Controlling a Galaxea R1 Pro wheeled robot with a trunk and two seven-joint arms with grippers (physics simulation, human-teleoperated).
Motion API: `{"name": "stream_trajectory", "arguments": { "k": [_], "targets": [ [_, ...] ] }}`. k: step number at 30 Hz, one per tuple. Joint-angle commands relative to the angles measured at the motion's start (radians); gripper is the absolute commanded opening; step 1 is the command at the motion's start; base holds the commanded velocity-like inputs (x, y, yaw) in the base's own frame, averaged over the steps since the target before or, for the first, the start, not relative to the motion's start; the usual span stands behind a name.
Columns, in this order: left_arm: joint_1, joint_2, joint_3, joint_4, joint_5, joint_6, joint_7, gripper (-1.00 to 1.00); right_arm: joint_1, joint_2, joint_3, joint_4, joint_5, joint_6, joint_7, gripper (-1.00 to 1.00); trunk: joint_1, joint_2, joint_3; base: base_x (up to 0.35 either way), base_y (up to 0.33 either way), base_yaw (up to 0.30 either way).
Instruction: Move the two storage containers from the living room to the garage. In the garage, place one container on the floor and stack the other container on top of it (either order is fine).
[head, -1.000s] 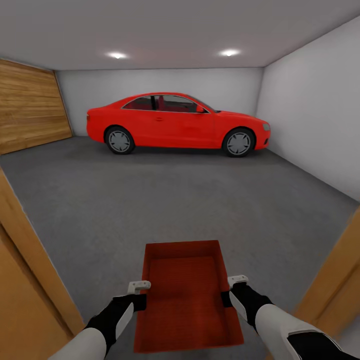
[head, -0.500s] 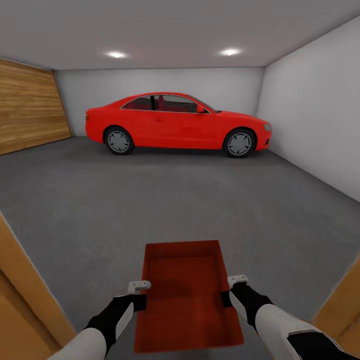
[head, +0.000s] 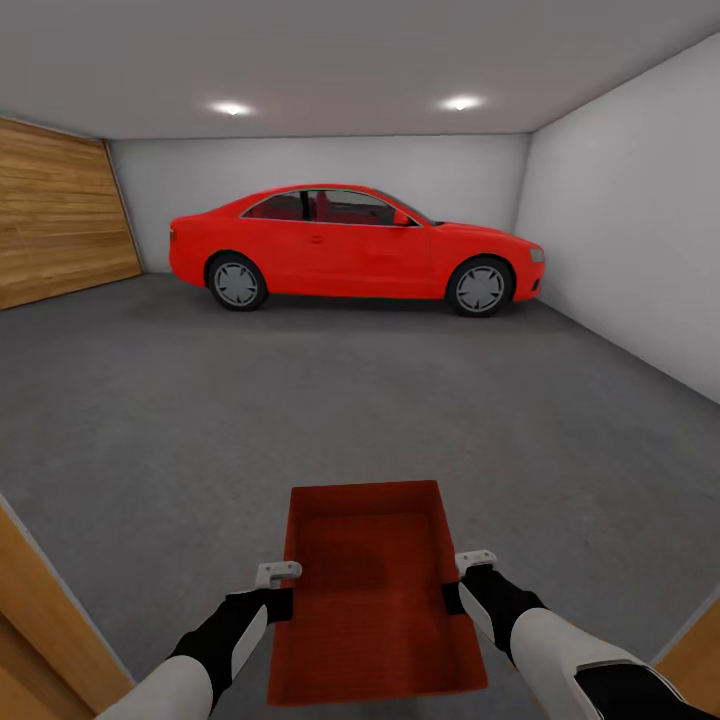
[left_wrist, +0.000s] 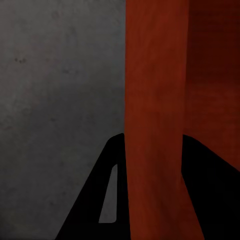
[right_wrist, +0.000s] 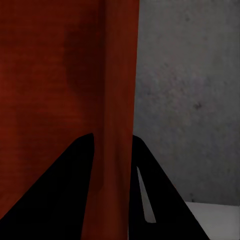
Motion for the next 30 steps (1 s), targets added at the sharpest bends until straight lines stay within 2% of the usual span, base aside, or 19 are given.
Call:
{"name": "stream_trajectory", "arguments": {
  "k": [1, 8, 22, 30],
  "targets": [
    [0.0, 0.0, 0.007, -0.002, -0.01, 0.007, 0.005, -1.0, -0.001, 0.0, 0.002, -0.002, 0.004, 0.008, -0.002, -1.0, 0.0, 0.0, -0.001, 0.006, 0.0, 0.0],
    [0.0, 0.0, 0.006, -0.002, -0.01, 0.007, 0.005, -1.0, -0.001, 0.0, 0.002, -0.002, 0.004, 0.008, -0.002, -1.0, 0.0, 0.0, -0.001, 0.123, 0.0, 0.0],
    [0.001, 0.0, 0.006, -0.002, -0.01, 0.007, 0.005, -1.0, -0.001, 0.0, 0.002, -0.002, 0.004, 0.008, -0.002, -1.0, 0.0, 0.0, -0.001, 0.325, 0.0, 0.0],
    [0.001, 0.0, 0.008, -0.002, -0.01, 0.007, 0.005, -1.0, -0.001, 0.0, 0.002, -0.002, 0.004, 0.008, -0.002, -1.0, 0.0, 0.0, -0.001, 0.072, 0.0, 0.0]
  ]
}}
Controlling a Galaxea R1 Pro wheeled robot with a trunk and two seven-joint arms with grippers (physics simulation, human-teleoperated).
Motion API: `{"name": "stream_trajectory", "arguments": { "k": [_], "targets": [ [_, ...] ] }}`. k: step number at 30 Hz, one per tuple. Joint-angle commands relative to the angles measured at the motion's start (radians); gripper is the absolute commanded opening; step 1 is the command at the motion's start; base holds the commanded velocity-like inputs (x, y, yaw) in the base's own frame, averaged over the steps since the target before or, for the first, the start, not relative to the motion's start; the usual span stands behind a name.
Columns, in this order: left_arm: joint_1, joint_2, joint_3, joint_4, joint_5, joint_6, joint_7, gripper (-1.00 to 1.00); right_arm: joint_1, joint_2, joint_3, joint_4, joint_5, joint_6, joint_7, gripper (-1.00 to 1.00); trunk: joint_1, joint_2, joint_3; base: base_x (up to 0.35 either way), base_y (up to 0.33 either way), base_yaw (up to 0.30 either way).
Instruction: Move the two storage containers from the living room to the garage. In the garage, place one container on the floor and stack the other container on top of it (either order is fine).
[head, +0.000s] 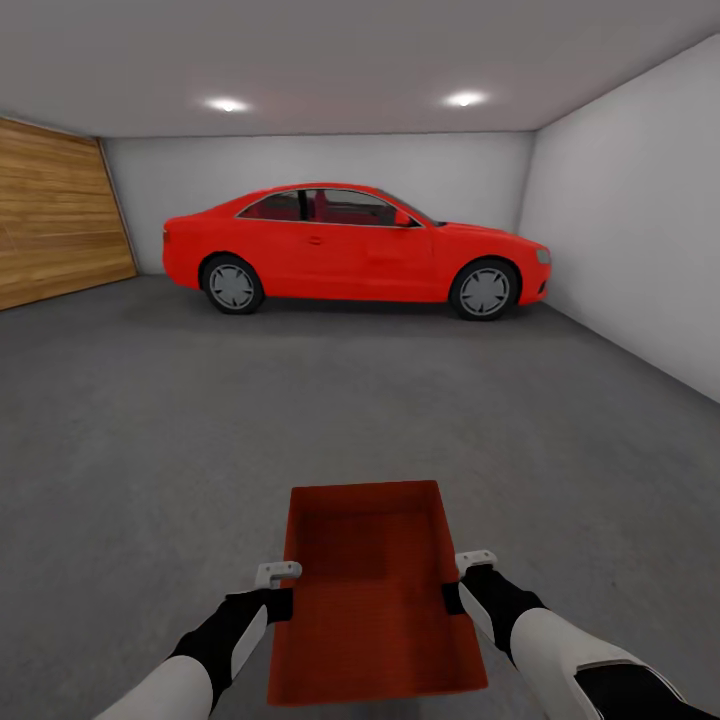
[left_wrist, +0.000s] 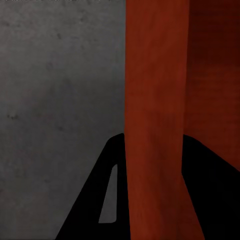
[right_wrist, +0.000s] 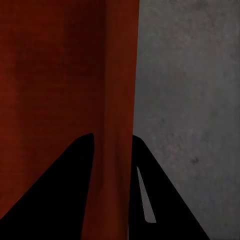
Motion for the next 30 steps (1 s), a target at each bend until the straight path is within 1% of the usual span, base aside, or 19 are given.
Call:
{"name": "stream_trajectory", "arguments": {
  "k": [1, 4, 8, 30],
  "targets": [
    [0.0, 0.0, 0.007, -0.002, -0.01, 0.007, 0.005, -1.0, -0.001, 0.0, 0.001, -0.003, 0.005, 0.008, -0.002, -1.0, 0.0, 0.0, -0.001, 0.03, 0.0, 0.0],
    [0.0, 0.0, 0.007, -0.002, -0.01, 0.007, 0.005, -1.0, -0.001, 0.0, 0.001, -0.003, 0.005, 0.008, -0.002, -1.0, 0.0, 0.0, -0.001, 0.113, 0.0, 0.0],
    [0.0, 0.0, 0.006, -0.002, -0.01, 0.007, 0.005, -1.0, -0.001, 0.0, 0.001, -0.003, 0.005, 0.008, -0.002, -1.0, 0.0, 0.0, -0.001, 0.254, 0.0, 0.0],
    [0.0, 0.0, 0.005, -0.002, -0.01, 0.007, 0.005, -1.0, -0.001, 0.0, 0.001, -0.003, 0.005, 0.008, -0.002, -1.0, 0.0, 0.0, -0.001, 0.337, 0.0, 0.0]
  ]
}}
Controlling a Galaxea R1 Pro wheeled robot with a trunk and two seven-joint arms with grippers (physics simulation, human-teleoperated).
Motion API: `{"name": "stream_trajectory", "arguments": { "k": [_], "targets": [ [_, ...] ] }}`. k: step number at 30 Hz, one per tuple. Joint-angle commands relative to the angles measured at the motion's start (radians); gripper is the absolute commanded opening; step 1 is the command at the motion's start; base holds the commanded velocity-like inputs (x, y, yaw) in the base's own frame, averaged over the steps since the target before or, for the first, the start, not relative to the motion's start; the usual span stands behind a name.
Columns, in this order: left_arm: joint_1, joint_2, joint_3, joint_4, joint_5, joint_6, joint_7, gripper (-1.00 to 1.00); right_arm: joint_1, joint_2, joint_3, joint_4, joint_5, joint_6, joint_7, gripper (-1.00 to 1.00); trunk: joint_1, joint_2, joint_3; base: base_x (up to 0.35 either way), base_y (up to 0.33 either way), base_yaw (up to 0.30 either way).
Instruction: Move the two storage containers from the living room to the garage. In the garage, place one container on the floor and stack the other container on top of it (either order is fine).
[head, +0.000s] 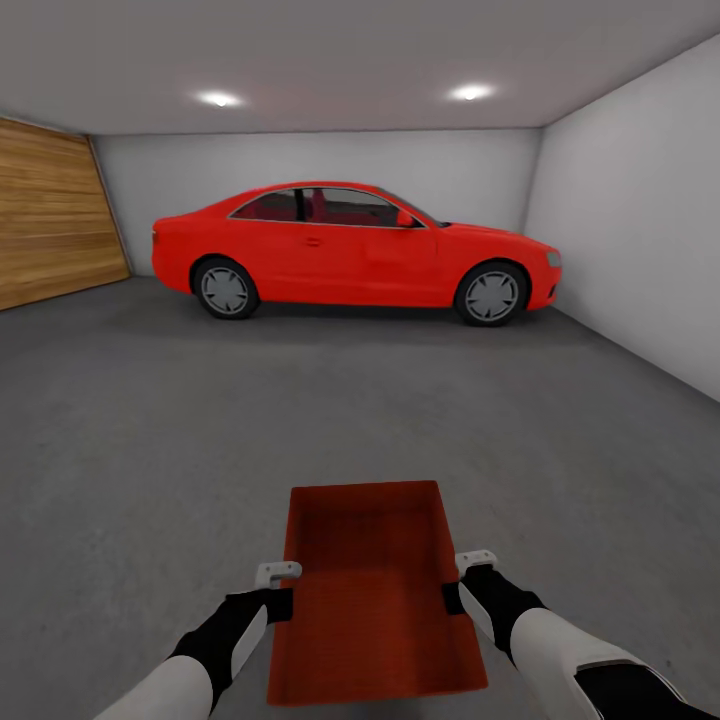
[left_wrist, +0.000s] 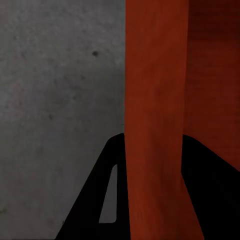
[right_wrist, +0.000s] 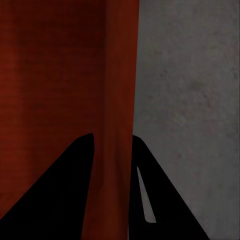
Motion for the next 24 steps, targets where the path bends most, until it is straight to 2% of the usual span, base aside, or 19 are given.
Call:
{"name": "stream_trajectory", "arguments": {
  "k": [1, 24],
  "targets": [
    [0.0, 0.0, 0.007, -0.002, -0.01, 0.007, 0.005, -1.0, -0.001, 0.0, 0.001, -0.003, 0.005, 0.008, -0.002, -1.0, 0.0, 0.0, -0.001, 0.343, 0.0, 0.0],
    [0.0, 0.0, 0.007, -0.002, -0.01, 0.007, 0.005, -1.0, -0.001, 0.0, 0.001, -0.003, 0.005, 0.008, -0.002, -1.0, 0.0, 0.0, -0.001, 0.343, 0.0, -0.002]
  ]
}}
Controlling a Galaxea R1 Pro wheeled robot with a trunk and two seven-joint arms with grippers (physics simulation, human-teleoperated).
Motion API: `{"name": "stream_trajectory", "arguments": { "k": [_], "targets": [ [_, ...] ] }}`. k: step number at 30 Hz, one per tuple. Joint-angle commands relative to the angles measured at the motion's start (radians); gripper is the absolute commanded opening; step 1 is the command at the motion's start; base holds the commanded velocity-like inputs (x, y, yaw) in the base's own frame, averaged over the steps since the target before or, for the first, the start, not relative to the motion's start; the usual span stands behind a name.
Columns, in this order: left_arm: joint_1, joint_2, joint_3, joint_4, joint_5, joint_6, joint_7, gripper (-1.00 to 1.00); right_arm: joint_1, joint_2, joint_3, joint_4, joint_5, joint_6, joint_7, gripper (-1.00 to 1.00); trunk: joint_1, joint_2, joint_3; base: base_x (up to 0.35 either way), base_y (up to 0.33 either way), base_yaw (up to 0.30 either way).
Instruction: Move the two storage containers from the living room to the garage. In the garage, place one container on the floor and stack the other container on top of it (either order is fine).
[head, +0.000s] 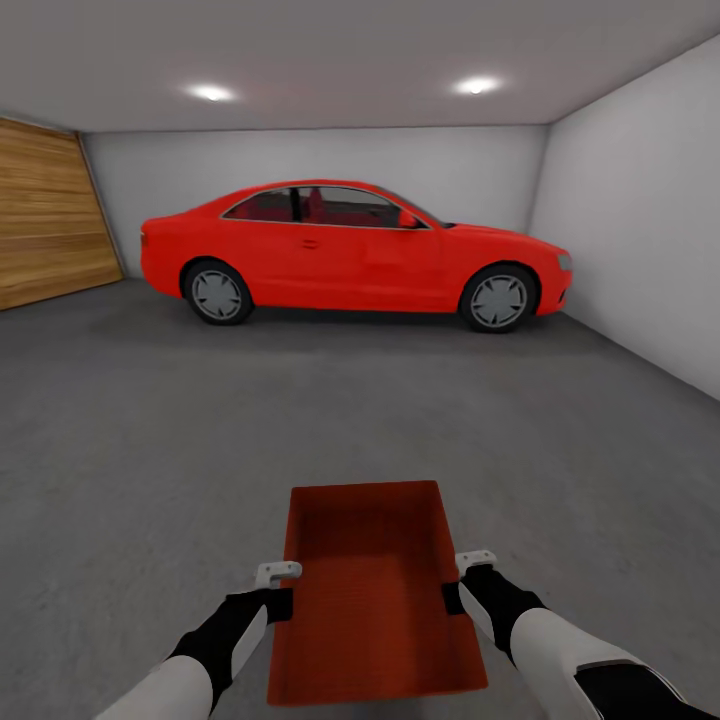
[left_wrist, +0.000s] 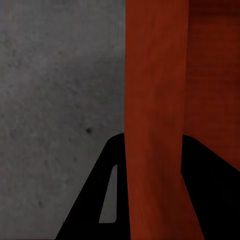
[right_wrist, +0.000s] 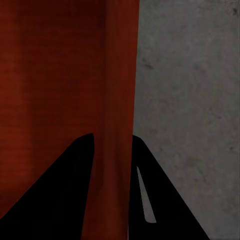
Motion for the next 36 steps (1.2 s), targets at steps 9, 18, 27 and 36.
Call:
{"name": "stream_trajectory", "arguments": {
  "k": [9, 18, 27, 36],
  "targets": [
    [0.0, 0.0, 0.007, -0.002, -0.01, 0.007, 0.005, -1.0, -0.001, 0.0, 0.001, -0.003, 0.005, 0.008, -0.002, -1.0, 0.0, 0.0, 0.0, 0.343, 0.0, -0.138],
    [0.0, 0.0, 0.007, -0.002, -0.01, 0.007, 0.005, -1.0, -0.001, 0.0, 0.001, -0.003, 0.005, 0.008, -0.002, -1.0, 0.0, 0.0, 0.003, 0.343, 0.0, -0.246],
    [0.0, 0.0, 0.008, -0.002, -0.01, 0.007, 0.005, -1.0, -0.001, 0.0, 0.001, -0.003, 0.005, 0.008, -0.002, -1.0, 0.0, 0.0, 0.007, 0.342, 0.0, -0.256],
    [0.0, 0.0, 0.007, -0.002, -0.01, 0.007, 0.005, -1.0, -0.001, 0.0, 0.001, -0.003, 0.005, 0.008, -0.001, -1.0, 0.0, 0.0, 0.011, 0.343, 0.0, -0.256]
  ]
}}
